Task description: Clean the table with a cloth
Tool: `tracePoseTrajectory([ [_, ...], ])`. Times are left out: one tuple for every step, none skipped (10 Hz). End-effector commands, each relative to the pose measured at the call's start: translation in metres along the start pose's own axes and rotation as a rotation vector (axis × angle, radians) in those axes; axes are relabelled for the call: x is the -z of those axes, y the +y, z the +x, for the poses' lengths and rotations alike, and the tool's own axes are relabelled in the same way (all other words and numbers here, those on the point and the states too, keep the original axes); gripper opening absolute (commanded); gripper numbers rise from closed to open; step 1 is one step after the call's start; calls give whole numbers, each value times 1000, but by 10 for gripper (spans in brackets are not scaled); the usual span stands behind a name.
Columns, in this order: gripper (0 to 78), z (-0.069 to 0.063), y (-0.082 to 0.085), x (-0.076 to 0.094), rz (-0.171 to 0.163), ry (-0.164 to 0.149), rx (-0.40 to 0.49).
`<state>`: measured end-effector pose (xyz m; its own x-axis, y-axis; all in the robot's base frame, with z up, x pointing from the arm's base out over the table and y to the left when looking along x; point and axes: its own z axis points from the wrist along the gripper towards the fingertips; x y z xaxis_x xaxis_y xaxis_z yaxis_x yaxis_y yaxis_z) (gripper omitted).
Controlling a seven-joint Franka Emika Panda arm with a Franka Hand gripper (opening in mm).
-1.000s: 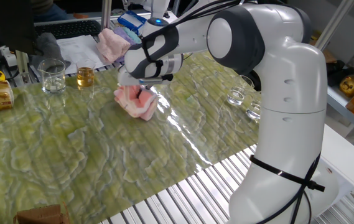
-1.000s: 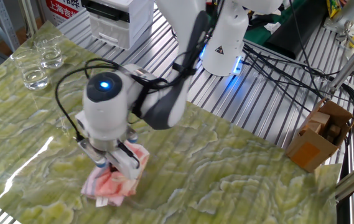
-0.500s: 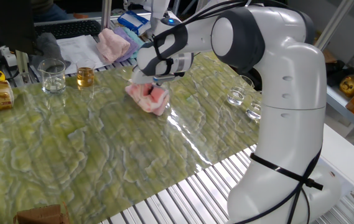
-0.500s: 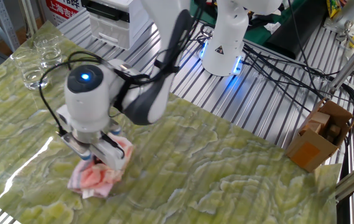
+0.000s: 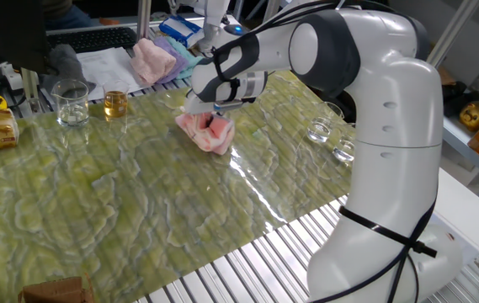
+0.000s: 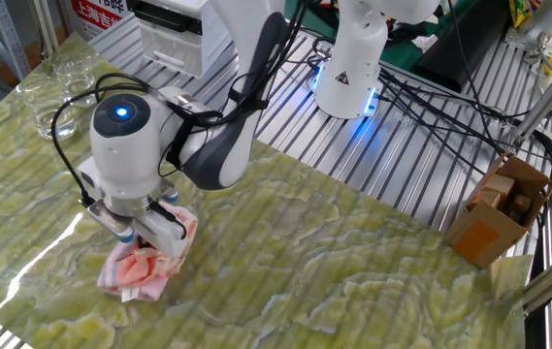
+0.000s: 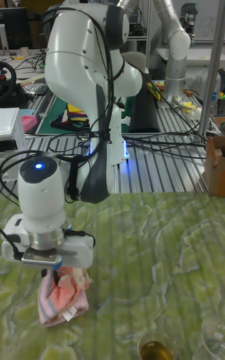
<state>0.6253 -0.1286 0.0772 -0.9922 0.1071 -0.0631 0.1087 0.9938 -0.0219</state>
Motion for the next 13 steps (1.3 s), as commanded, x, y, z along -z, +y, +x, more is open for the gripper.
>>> tracePoseTrajectory([
  [13,25,53,-1,-58,24,-132],
  [13,27,60,0,-61,25,-147],
  [13,31,71,0,-61,26,-166],
  [13,32,74,0,-63,27,-171],
  [13,34,79,0,-76,33,-180],
  [13,34,79,0,-91,36,-185],
  [13,34,80,0,-102,42,-189],
  [13,36,82,2,-97,42,-204],
  [13,36,82,2,-93,42,-202],
  [13,36,82,2,-91,41,-199],
  [13,36,82,2,-85,39,-198],
  [13,36,82,2,-84,38,-196],
  [13,36,82,3,-80,33,-193],
])
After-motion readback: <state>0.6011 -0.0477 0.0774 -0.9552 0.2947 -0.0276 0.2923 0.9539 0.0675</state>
